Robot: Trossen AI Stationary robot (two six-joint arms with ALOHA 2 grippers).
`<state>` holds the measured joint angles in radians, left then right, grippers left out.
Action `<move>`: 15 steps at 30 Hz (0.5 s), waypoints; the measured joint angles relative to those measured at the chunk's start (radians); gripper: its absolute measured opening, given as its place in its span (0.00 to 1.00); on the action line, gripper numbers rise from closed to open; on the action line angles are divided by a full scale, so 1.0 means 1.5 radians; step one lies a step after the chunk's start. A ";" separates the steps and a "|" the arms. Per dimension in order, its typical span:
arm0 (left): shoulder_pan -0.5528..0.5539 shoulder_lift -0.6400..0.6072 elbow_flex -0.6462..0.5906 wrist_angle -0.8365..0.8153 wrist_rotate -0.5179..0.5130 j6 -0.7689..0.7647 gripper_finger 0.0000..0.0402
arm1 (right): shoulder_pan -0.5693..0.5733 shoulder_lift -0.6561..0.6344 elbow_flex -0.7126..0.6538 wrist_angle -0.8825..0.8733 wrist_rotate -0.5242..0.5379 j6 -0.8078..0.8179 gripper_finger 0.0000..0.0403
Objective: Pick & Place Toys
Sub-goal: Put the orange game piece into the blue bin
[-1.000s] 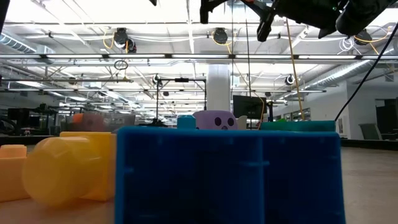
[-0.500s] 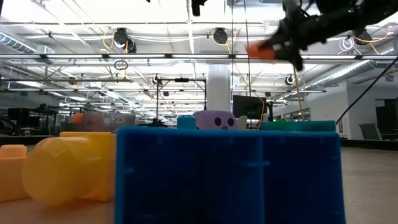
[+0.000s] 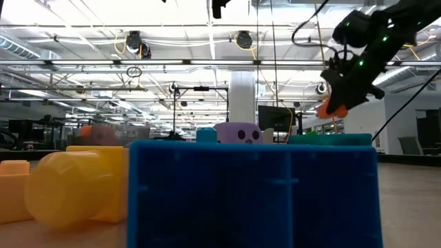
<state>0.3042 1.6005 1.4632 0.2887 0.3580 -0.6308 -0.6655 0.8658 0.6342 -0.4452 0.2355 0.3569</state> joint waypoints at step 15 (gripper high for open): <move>-0.013 0.000 0.000 0.000 -0.001 -0.019 0.77 | -0.073 0.134 0.000 0.035 -0.036 -0.054 0.35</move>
<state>0.2847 1.6005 1.4633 0.2881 0.3571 -0.6593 -0.7750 1.0669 0.6338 -0.3933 0.1821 0.2752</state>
